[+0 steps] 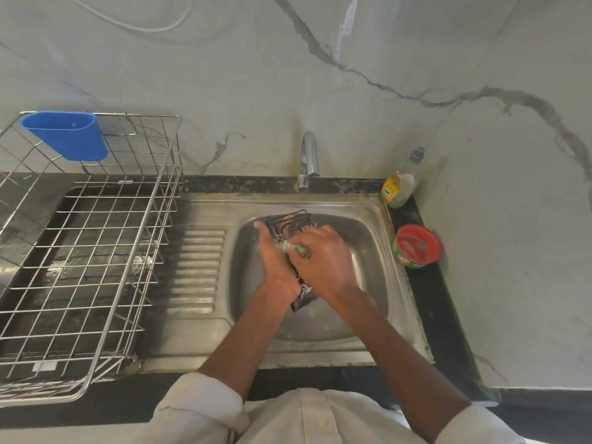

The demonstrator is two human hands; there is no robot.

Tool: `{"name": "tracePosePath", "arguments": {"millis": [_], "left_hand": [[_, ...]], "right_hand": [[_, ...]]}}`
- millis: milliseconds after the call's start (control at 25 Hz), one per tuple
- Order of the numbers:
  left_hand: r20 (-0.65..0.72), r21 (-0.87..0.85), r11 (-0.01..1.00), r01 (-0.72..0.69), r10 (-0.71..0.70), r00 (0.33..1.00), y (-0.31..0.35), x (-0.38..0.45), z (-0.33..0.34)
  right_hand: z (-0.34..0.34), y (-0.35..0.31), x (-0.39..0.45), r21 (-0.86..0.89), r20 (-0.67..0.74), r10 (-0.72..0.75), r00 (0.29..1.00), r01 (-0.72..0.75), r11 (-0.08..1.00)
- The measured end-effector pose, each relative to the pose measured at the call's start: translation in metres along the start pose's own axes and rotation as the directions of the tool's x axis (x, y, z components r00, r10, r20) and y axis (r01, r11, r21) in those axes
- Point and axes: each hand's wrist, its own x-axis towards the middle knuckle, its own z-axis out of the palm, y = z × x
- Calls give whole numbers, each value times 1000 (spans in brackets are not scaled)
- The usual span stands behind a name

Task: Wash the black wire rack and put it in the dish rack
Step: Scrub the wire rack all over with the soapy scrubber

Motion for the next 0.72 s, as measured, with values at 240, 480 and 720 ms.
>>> {"name": "tracePosePath", "arguments": {"millis": [240, 480, 720], "left_hand": [[59, 224, 974, 27, -41, 997, -8, 2, 0], [99, 91, 996, -1, -8, 995, 6, 6, -3], [179, 148, 985, 83, -109, 978, -7, -2, -4]], "right_hand": [[-19, 1, 57, -3, 9, 191, 981, -191, 981], [-28, -1, -26, -95, 107, 105, 989, -95, 991], [-22, 13, 25, -40, -75, 224, 972, -227, 973]]}}
